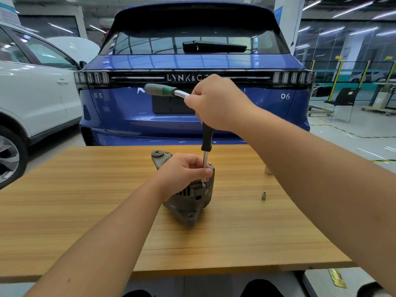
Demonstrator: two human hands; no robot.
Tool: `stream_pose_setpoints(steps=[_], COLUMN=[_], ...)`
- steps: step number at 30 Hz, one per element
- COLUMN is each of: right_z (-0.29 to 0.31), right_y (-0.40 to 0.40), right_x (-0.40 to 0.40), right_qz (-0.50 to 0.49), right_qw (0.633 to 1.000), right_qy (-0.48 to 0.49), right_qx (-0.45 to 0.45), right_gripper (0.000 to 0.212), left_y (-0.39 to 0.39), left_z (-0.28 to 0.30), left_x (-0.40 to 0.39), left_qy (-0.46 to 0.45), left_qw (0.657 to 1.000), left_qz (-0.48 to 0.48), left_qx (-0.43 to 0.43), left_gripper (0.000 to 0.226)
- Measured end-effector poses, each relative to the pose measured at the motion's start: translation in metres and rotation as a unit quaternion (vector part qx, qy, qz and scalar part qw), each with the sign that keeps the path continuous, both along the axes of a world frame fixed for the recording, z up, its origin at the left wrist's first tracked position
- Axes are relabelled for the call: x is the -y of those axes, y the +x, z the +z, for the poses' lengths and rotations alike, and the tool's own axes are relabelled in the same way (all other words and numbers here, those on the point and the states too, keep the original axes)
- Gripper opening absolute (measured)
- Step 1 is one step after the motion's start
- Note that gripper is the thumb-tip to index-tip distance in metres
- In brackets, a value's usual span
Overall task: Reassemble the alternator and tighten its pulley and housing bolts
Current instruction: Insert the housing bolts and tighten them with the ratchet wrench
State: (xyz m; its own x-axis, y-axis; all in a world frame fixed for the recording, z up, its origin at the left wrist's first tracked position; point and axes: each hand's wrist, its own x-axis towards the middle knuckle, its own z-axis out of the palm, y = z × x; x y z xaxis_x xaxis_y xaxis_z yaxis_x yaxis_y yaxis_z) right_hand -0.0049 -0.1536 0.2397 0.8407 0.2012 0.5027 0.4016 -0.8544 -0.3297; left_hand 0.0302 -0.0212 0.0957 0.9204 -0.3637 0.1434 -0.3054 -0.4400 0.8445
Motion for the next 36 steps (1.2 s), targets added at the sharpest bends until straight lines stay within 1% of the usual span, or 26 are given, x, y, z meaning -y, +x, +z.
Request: stream_pose_setpoints(steps=[1, 2, 3, 4, 5, 6, 8, 10, 11, 12, 13, 14, 15, 16, 17, 18, 19, 20, 21, 24, 27, 29, 32, 34, 35, 36], right_z=[0.004, 0.007, 0.007, 0.007, 0.005, 0.002, -0.006, -0.015, -0.019, -0.025, -0.032, -0.038, -0.045, -0.052, -0.058, -0.062, -0.065, -0.067, -0.068, -0.068, -0.069, -0.069, -0.068, -0.062, -0.057, -0.050], right_y=[-0.001, -0.001, -0.002, -0.004, -0.006, -0.005, -0.002, 0.003, 0.006, 0.007, 0.009, 0.010, 0.010, 0.010, 0.011, 0.013, 0.017, 0.019, 0.021, 0.020, 0.016, 0.011, 0.004, 0.001, 0.000, 0.000], right_x=[-0.001, -0.001, -0.001, -0.001, 0.002, 0.004, 0.006, 0.002, 0.000, -0.003, -0.006, -0.008, -0.008, -0.006, -0.003, 0.001, 0.005, 0.007, 0.008, 0.011, 0.015, 0.014, 0.012, 0.012, 0.014, 0.015], right_qz=[-0.003, -0.002, -0.002, 0.007, 0.033, 0.065, 0.112, 0.127, 0.127, 0.127, 0.127, 0.127, 0.126, 0.124, 0.118, 0.104, 0.090, 0.079, 0.075, 0.090, 0.100, 0.108, 0.091, 0.066, 0.043, 0.011], right_qw=[0.997, 0.985, 0.954, 0.909, 0.859, 0.810, 0.740, 0.681, 0.668, 0.674, 0.704, 0.750, 0.802, 0.851, 0.890, 0.916, 0.927, 0.931, 0.932, 0.936, 0.948, 0.949, 0.947, 0.952, 0.959, 0.969], right_qy=[0.058, 0.152, 0.265, 0.369, 0.452, 0.511, 0.585, 0.654, 0.675, 0.682, 0.670, 0.638, 0.583, 0.507, 0.417, 0.322, 0.242, 0.197, 0.182, 0.186, 0.182, 0.195, 0.203, 0.175, 0.142, 0.100], right_qx=[-0.042, -0.088, -0.139, -0.192, -0.239, -0.278, -0.313, -0.304, -0.287, -0.255, -0.198, -0.119, -0.031, 0.058, 0.143, 0.217, 0.270, 0.297, 0.303, 0.284, 0.239, 0.223, 0.231, 0.244, 0.243, 0.225], right_gripper=[0.025, 0.018, 0.012, 0.009, 0.014, 0.020, 0.025, 0.023, 0.020, 0.017, 0.014, 0.009, 0.008, 0.011, 0.015, 0.019, 0.022, 0.024, 0.024, 0.026, 0.038, 0.043, 0.039, 0.033, 0.030, 0.031], left_y=[0.001, 0.001, 0.001, 0.001, 0.001, 0.001, 0.001, 0.001, 0.001, 0.000, 0.001, 0.001, 0.001, 0.000, 0.000, 0.000, 0.001, 0.001, 0.002, 0.004, 0.004, 0.004, 0.004, 0.004, 0.004, 0.004], left_z=[0.000, 0.000, 0.000, 0.000, 0.000, 0.000, 0.000, 0.001, 0.001, 0.002, 0.002, 0.002, 0.002, 0.002, 0.001, 0.001, 0.001, 0.000, 0.000, -0.001, -0.003, -0.003, -0.004, -0.004, -0.004, -0.004], left_x=[0.000, 0.000, 0.000, 0.000, 0.001, 0.000, 0.000, -0.001, -0.001, -0.001, 0.000, 0.001, 0.001, 0.002, 0.002, 0.001, 0.001, 0.000, 0.000, -0.001, -0.001, -0.001, 0.000, 0.000, 0.000, 0.000], left_qy=[0.001, 0.003, 0.005, 0.007, 0.009, 0.010, 0.010, 0.010, 0.012, 0.012, 0.011, 0.009, 0.008, 0.007, 0.004, 0.001, -0.002, -0.003, -0.004, -0.010, -0.021, -0.023, -0.019, -0.012, -0.008, -0.007], left_qw=[1.000, 1.000, 1.000, 1.000, 1.000, 1.000, 1.000, 1.000, 1.000, 1.000, 1.000, 1.000, 1.000, 1.000, 1.000, 1.000, 1.000, 1.000, 1.000, 1.000, 1.000, 1.000, 1.000, 1.000, 1.000, 1.000], left_qz=[-0.001, -0.003, -0.005, -0.006, -0.005, -0.004, -0.002, 0.000, 0.002, 0.004, 0.004, 0.004, 0.005, 0.004, 0.001, -0.003, -0.006, -0.009, -0.009, -0.006, -0.012, -0.012, -0.007, -0.010, -0.011, -0.012], left_qx=[0.000, 0.001, 0.003, 0.004, 0.005, 0.006, 0.005, 0.002, 0.001, -0.001, -0.003, -0.005, -0.006, -0.006, -0.008, -0.009, -0.009, -0.008, -0.008, -0.006, -0.004, -0.004, -0.004, 0.001, 0.005, 0.006], left_gripper=[0.008, 0.010, 0.013, 0.014, 0.014, 0.014, 0.015, 0.016, 0.017, 0.018, 0.018, 0.017, 0.016, 0.014, 0.012, 0.009, 0.008, 0.007, 0.006, 0.007, 0.007, 0.006, 0.006, 0.011, 0.013, 0.014])
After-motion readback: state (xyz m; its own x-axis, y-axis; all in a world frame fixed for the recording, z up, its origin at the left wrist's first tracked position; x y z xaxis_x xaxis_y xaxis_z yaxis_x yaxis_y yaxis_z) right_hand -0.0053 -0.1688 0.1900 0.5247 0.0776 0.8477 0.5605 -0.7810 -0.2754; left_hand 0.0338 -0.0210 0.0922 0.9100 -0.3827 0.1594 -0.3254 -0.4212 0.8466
